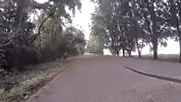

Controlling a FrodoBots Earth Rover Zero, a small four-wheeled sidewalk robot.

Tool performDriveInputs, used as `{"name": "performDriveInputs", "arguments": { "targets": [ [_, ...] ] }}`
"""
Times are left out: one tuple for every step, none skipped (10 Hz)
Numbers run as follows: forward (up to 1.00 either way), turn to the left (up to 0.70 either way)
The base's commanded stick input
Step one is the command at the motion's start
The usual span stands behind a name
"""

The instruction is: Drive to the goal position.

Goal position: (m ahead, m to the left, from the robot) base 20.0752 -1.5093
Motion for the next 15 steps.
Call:
{"name": "performDriveInputs", "arguments": {
  "targets": [
    [0.09, 0.00],
    [0.08, 0.00],
    [0.08, 0.00],
    [0.08, 0.00],
    [0.08, 0.00],
    [0.09, 0.00],
    [0.09, 0.00],
    [0.09, 0.00],
    [0.08, 0.00],
    [0.08, 0.00],
    [0.08, 0.00],
    [0.08, 0.00],
    [0.08, 0.00],
    [0.09, 0.00],
    [0.08, 0.00]
  ]
}}
